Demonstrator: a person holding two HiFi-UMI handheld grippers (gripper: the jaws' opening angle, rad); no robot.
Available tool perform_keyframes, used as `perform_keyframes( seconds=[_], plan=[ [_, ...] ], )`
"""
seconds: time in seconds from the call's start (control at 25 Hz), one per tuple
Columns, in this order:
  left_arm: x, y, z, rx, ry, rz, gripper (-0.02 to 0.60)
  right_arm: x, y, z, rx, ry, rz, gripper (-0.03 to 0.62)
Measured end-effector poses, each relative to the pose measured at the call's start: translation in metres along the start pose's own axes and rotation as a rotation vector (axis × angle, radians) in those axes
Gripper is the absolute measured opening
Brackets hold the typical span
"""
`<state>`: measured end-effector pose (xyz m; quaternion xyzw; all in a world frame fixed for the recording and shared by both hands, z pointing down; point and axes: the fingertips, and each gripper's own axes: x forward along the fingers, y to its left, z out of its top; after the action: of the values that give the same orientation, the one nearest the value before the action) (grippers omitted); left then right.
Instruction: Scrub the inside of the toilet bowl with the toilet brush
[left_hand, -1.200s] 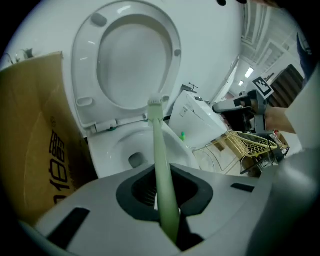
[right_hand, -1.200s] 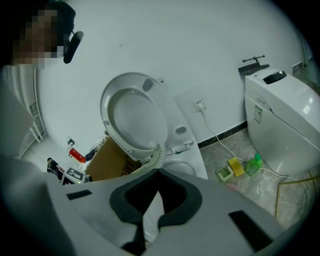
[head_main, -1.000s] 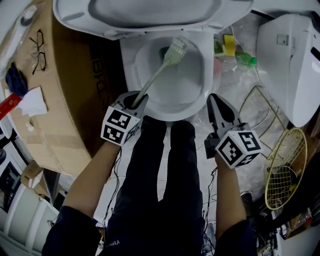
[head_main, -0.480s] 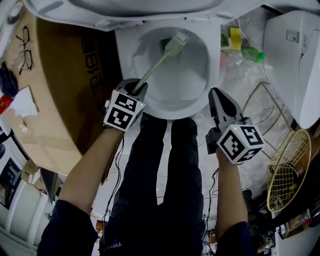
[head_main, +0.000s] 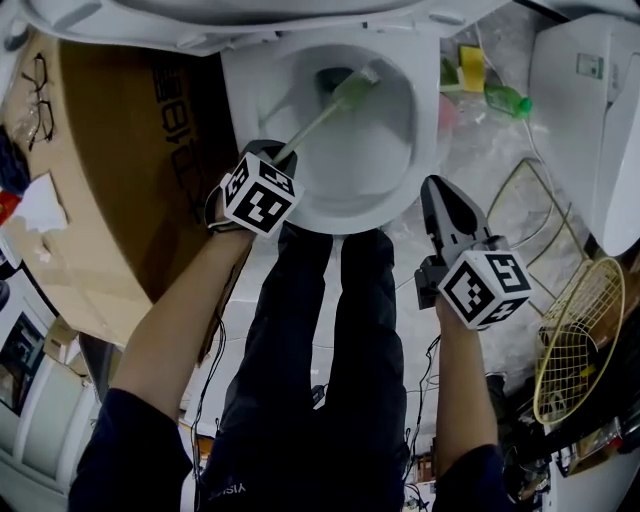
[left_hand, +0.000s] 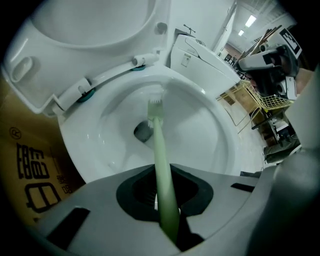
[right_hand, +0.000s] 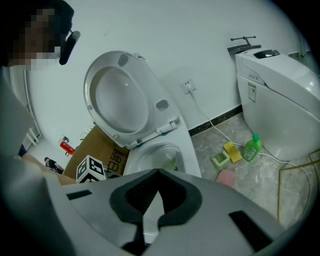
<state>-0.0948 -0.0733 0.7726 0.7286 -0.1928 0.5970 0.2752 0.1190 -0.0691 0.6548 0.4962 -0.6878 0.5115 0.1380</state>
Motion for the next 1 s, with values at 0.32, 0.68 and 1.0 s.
perform_keyframes(
  seconds=[0.32, 0.68, 1.0],
  plan=[
    [0.016, -0.008, -0.014, 0.019, 0.075, -0.011, 0.052, 0.003, -0.009, -0.01, 0.014, 0.014, -0.003, 0.005],
    [0.017, -0.026, -0.034, 0.107, 0.154, -0.043, 0.052, 0.001, -0.009, -0.017, 0.015, 0.026, 0.003, 0.005],
    [0.006, -0.036, -0.059, 0.113, 0.235, -0.077, 0.052, 0.003, 0.006, -0.016, -0.003, 0.046, 0.038, 0.005]
  ],
)
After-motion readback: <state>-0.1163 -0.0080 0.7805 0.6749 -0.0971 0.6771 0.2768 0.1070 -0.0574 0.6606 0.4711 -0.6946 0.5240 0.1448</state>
